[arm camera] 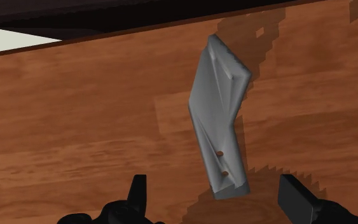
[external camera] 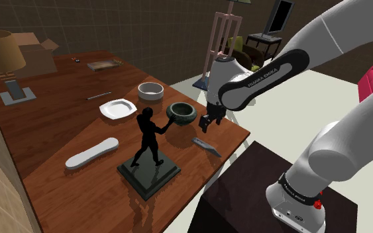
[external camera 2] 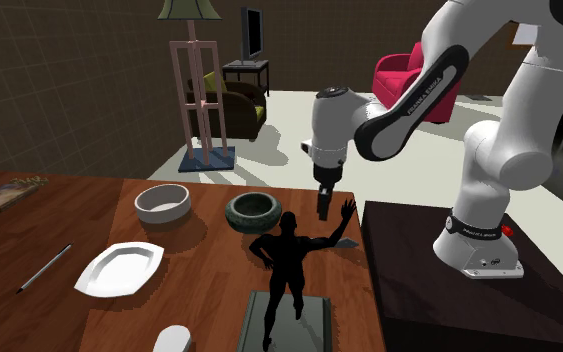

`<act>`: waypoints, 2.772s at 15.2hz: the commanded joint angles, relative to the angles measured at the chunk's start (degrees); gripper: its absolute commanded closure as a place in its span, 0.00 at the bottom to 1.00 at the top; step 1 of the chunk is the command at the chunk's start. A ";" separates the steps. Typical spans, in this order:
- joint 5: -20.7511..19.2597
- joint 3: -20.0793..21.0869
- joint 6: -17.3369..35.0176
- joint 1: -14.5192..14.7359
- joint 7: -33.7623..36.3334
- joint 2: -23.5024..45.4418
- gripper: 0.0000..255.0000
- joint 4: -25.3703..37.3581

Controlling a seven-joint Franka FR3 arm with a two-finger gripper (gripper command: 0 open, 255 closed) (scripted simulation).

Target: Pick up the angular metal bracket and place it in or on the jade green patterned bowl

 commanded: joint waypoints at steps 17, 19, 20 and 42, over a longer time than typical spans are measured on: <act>-0.31 0.17 1.38 0.00 0.52 0.79 1.00 -0.58; -0.31 0.17 1.38 0.00 0.52 0.79 0.00 -0.58; 1.05 -0.47 4.26 0.15 -1.89 2.12 0.00 -1.73; 8.76 -2.54 23.11 1.14 -13.84 17.07 1.00 -4.64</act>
